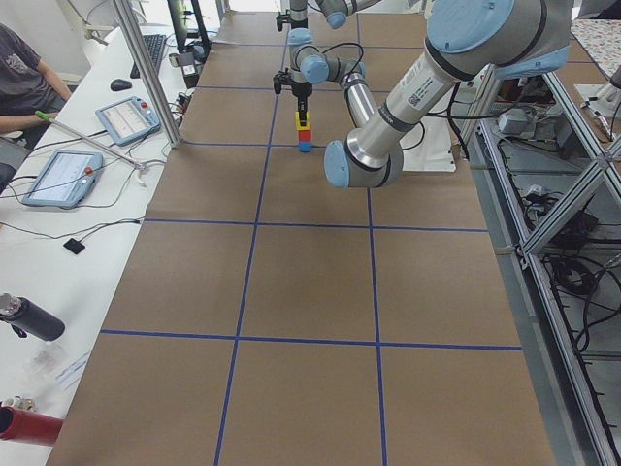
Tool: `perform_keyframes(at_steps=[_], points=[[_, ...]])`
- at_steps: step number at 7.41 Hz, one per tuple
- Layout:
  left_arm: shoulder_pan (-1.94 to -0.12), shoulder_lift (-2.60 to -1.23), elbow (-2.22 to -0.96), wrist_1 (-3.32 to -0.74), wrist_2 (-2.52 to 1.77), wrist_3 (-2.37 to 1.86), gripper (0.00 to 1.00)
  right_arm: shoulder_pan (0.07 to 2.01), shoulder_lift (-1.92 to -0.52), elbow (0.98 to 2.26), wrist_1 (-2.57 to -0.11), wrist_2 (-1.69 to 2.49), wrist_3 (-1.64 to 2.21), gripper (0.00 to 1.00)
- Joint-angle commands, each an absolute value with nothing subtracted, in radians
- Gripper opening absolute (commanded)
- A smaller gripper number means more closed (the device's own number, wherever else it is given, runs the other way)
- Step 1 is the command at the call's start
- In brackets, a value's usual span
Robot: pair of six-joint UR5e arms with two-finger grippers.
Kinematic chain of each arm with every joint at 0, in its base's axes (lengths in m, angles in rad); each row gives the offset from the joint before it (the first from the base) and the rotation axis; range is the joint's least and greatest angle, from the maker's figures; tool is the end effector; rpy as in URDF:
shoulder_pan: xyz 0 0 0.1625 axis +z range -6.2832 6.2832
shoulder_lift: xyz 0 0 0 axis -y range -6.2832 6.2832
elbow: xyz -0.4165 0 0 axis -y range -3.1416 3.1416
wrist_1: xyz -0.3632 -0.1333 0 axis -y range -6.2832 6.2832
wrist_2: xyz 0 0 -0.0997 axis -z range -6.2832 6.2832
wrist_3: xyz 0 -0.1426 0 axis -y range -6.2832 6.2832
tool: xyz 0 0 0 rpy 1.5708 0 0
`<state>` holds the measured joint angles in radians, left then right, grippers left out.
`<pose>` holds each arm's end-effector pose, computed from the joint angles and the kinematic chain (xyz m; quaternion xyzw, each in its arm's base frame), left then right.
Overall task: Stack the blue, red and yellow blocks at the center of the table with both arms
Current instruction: 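Lower the yellow cube onto the red cube with the left gripper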
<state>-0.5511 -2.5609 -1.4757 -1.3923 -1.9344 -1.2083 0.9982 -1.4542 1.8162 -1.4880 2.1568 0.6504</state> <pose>0.5856 -0.4569 0.1426 0.0002 0.3842 -0.0236 0.9230 -0.2410 -0.4743 0.5119 0.0112 -0.3519 -0.0273 0.9356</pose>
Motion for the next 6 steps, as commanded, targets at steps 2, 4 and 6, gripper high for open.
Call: perform_keyframes(at_steps=[2,4,6], points=[[-0.551,-2.553,-1.477,-1.408,-1.934,-1.209,0.00,0.999,-1.454,1.816,-1.488,2.157,0.650,1.00],[-0.551,-2.551,-1.480,-1.408,-1.934,-1.207,0.00,0.999,-1.454,1.816,-1.488,2.157,0.650,1.00],[-0.551,-2.537,-1.485,-1.423,-1.934,-1.204,0.99,0.997,-1.453,1.816,-1.488,2.157,0.650,1.00]])
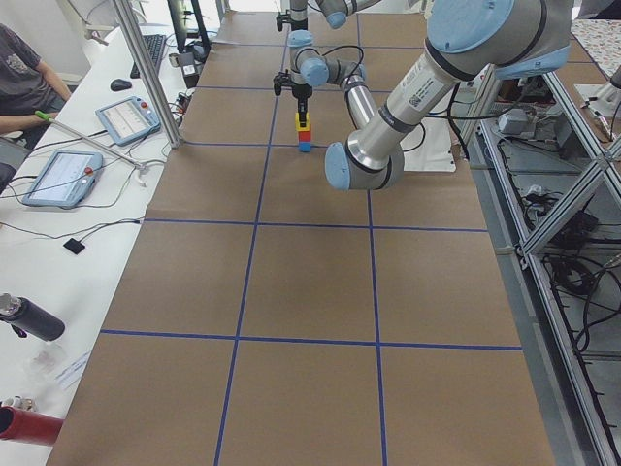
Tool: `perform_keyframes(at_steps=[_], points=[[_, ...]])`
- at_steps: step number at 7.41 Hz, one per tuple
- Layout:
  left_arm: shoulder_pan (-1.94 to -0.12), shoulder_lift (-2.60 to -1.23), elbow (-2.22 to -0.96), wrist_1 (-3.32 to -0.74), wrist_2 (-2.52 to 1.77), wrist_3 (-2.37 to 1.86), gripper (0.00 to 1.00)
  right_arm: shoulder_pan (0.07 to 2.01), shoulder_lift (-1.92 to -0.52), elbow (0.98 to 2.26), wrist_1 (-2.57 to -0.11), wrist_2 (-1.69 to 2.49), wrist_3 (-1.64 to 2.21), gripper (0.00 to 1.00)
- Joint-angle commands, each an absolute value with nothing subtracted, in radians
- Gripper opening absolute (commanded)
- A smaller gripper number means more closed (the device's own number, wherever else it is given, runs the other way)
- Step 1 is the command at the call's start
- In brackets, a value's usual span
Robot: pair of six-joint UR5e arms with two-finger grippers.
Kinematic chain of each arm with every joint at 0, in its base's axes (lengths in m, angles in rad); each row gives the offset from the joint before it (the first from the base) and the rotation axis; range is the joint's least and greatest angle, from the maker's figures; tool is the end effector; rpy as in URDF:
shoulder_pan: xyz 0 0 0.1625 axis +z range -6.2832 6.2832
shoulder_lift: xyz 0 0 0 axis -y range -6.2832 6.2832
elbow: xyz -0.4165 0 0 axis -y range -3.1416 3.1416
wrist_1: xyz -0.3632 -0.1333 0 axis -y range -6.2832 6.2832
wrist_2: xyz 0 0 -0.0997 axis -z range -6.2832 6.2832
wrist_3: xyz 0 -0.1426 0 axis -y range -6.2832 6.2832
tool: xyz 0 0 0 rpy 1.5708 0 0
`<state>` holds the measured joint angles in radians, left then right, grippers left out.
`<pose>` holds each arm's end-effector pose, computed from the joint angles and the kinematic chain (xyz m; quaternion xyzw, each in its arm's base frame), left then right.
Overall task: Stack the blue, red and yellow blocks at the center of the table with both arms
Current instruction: 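Lower the yellow cube onto the red cube with the left gripper, then open the left gripper and withdraw it from the stack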
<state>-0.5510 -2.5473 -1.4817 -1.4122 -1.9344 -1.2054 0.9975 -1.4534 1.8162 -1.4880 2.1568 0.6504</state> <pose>0.5852 -0.4565 0.1471 0.0035 0.3891 -0.0210 0.9210 -0.2415 -0.4744 0.5115 0.0114 -0.3521 -0.0278 0.9355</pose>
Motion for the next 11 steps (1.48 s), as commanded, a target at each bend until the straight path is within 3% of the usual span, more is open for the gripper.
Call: perform_keyframes(at_steps=[1,6,8,9,11], points=[[-0.551,-2.531,-1.485,-1.436,-1.934,-1.212,1.00,0.997,-1.451,1.816,-1.488,2.157,0.652,1.00],[-0.551,-2.533,-1.518,-1.428,-1.939,-1.227,1.00,0.997,-1.448,1.815,-1.488,2.158,0.652,1.00],[-0.558,-2.467,-1.698,-1.323,-1.940,-1.210,1.00,1.012,-1.451,1.818,-1.488,2.170,0.649,1.00],[-0.584,-2.344,-1.852,-1.313,-1.942,-1.189,1.00,1.055,-1.459,1.816,-1.488,2.218,0.635,1.00],[-0.699,-2.126,-2.035,-1.305,-1.974,-0.951,1.00,1.150,-1.505,1.816,-1.488,2.281,0.547,1.00]])
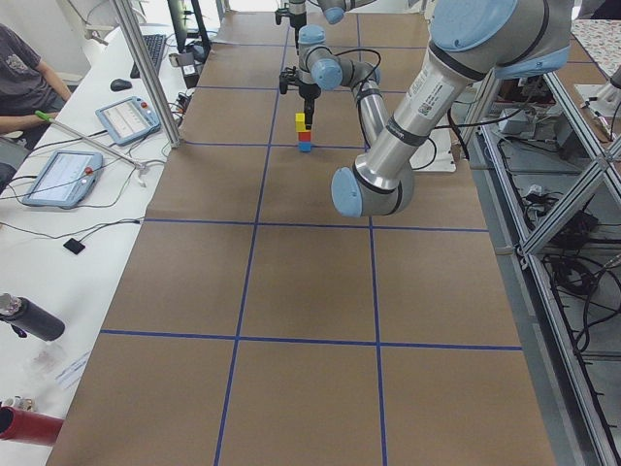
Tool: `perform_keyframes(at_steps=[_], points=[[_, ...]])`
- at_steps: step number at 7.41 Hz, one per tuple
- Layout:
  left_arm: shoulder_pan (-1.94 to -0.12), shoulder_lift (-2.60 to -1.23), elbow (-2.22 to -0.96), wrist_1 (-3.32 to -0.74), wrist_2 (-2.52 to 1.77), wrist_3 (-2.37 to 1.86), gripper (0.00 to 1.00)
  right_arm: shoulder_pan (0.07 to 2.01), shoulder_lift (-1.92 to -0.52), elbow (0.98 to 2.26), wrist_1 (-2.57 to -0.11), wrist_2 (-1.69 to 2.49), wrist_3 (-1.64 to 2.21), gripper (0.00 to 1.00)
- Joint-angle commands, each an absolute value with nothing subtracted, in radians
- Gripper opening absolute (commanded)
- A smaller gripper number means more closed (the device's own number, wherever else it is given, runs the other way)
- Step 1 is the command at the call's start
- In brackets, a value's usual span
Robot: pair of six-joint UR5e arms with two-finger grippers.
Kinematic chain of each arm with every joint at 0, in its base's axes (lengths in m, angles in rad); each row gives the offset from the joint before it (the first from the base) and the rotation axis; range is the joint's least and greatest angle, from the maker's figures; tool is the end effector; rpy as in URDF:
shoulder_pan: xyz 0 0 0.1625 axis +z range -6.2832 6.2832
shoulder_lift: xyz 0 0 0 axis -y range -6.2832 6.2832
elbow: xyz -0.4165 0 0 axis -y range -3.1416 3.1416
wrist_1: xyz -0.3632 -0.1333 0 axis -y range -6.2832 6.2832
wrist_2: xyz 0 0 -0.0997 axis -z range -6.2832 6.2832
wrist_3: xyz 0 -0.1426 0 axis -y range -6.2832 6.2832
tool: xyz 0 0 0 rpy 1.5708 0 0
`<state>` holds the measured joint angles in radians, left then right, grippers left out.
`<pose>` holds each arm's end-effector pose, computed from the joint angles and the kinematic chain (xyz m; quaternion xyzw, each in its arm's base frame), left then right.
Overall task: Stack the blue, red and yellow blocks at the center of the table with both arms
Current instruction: 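Open the left gripper and withdraw it from the stack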
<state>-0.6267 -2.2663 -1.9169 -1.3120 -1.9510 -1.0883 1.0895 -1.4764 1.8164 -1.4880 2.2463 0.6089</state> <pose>0.4504 -0.4254 0.1923 0.0488 0.4104 0.0065 0.9106 -0.2008 -0.4798 0.5166 0.0013 -0.3797 -0.0106 0.9251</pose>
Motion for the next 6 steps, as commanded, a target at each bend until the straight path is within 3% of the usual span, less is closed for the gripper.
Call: perform_keyframes(at_steps=[1,3,6], points=[[-0.810,-1.976,-2.086,-1.337,-2.040,-0.805,1.00,1.196,-1.531,1.815,-1.488,2.289,0.478,1.00],[-1.068,-1.712,-2.030,-1.528,-2.190,-0.469,1.00,1.258,-1.563,1.818,-1.488,2.304,0.440,1.00],[-1.279,-1.602,-1.845,-1.606,-2.284,-0.190,1.00,1.354,-1.601,1.822,-1.486,2.321,0.353,1.00]])
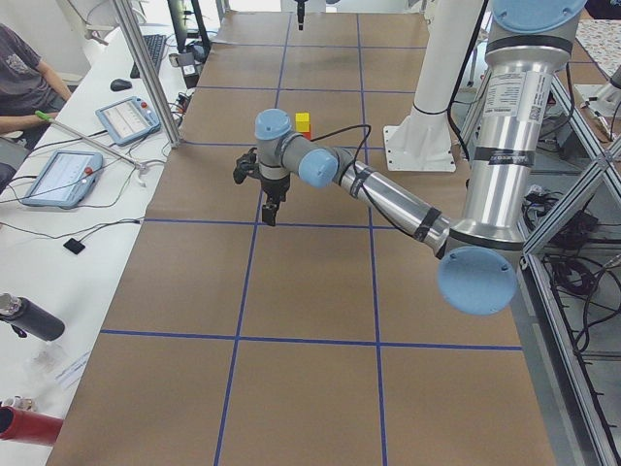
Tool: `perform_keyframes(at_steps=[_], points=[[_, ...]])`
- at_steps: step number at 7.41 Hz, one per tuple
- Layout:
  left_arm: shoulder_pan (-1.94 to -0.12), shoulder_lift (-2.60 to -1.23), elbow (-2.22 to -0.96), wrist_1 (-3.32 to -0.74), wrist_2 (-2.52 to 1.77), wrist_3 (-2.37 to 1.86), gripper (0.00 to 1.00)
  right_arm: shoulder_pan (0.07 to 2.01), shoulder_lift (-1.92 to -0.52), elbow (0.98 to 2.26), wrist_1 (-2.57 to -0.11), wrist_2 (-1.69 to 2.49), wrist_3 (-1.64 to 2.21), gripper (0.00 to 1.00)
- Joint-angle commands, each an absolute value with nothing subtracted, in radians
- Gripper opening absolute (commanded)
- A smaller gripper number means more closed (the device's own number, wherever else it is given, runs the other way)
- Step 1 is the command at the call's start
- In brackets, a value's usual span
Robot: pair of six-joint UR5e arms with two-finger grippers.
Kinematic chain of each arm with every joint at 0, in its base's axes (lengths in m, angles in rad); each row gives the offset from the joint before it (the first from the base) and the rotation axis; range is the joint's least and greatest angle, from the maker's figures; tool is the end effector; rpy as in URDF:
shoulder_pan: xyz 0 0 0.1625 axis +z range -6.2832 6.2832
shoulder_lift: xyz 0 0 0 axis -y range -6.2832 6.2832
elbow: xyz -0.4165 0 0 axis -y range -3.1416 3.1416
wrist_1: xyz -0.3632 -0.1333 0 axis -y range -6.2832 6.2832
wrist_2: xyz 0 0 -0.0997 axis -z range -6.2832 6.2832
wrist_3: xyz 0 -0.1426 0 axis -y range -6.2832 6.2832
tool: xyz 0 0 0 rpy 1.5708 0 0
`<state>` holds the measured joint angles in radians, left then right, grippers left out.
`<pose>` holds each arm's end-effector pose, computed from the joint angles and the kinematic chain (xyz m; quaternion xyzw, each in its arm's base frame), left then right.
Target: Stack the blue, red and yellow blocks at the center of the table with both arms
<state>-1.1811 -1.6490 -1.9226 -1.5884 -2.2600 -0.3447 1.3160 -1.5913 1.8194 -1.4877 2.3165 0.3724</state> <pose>0.1506 -0.4789 0.4824 0.0767 0.3824 0.0956 0.9158 -0.0837 -0.4662 0.5660 0.0263 -0.3868 -0.0023 0.9218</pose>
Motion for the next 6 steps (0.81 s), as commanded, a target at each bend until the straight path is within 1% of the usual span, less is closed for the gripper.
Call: perform_keyframes(at_steps=[1,3,4,5,6], points=[[-1.317,-1.598,-1.813,-1.603,-2.308,-0.155,1.00,1.367,-1.611,1.824,-1.486,2.321,0.344,1.00],[-1.396,-1.571,-1.770,-1.595,-2.364,-0.066,1.00,1.373,-1.620,1.819,-1.486,2.324,0.325,1.00],[-1.400,-1.569,-1.773,-1.595,-2.358,-0.066,1.00,1.373,-1.626,1.818,-1.486,2.345,0.325,1.00],[-1.404,-1.551,-1.740,-1.603,-2.356,-0.045,1.00,1.373,-1.629,1.822,-1.486,2.355,0.325,1.00],[-1.417,-1.549,-1.733,-1.600,-2.358,-0.020,1.00,1.374,-1.629,1.821,-1.486,2.353,0.322,1.00]])
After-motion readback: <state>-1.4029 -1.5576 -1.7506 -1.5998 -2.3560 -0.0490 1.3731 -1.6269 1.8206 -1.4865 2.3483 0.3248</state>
